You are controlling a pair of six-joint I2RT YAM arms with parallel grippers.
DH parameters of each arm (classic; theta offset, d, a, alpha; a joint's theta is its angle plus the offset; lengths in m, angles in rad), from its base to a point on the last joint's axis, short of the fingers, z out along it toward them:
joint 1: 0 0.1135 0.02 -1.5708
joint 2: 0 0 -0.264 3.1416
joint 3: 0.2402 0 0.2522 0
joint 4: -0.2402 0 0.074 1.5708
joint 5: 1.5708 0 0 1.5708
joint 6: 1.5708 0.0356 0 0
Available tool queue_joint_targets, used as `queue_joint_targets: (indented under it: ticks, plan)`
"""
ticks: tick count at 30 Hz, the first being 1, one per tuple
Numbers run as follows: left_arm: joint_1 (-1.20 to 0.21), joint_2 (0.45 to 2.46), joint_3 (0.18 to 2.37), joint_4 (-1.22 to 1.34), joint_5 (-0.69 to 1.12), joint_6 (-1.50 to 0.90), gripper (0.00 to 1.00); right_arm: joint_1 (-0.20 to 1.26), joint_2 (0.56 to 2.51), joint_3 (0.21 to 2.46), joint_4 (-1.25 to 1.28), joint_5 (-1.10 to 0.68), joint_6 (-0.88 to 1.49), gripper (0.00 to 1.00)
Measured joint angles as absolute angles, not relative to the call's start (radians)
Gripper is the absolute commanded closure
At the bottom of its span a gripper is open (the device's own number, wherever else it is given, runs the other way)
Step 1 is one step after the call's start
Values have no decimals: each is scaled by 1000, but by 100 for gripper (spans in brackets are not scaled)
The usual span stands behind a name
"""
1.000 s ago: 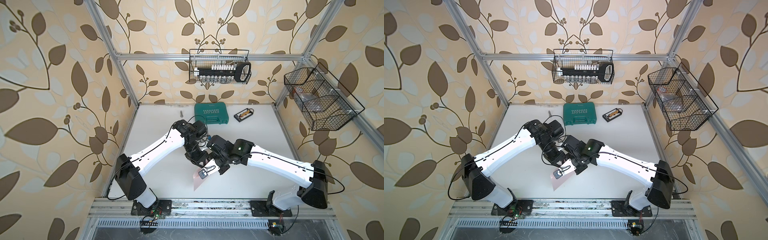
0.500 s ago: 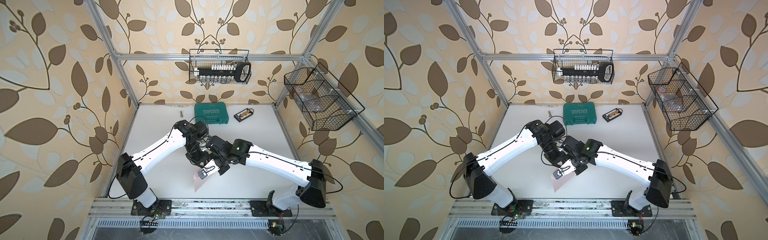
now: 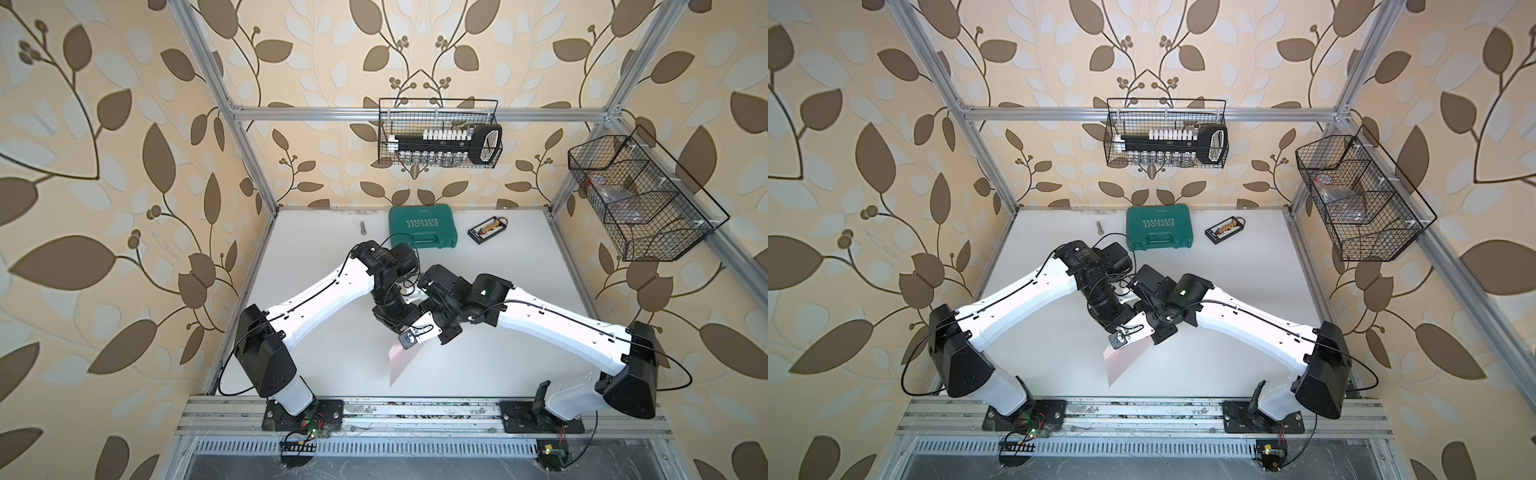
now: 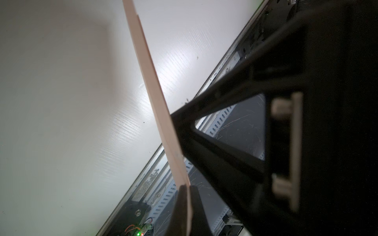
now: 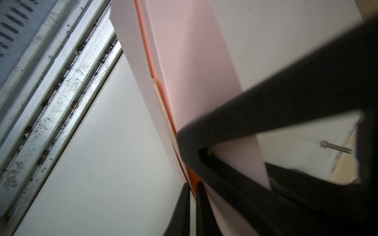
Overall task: Fold the letter paper in half and place it into the envelope
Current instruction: Place the letter paper in the envelope.
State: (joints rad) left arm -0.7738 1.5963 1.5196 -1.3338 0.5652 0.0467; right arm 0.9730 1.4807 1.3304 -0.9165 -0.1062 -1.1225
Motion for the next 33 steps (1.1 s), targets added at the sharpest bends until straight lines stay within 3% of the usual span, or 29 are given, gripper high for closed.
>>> queue_joint_targets:
  ticks: [19,27,33]
  plan:
    - [-773,1610,1528,-1343,544,46,100,972,1500,1337,-909,-117,-1118,95]
    - [-772,1609,1528,-1316,497,41,100,958,1493,1336,-909,-117,-1103,79]
    - [-723,1572,1467,-1212,457,12,100,901,1397,1333,-908,-121,-1071,76]
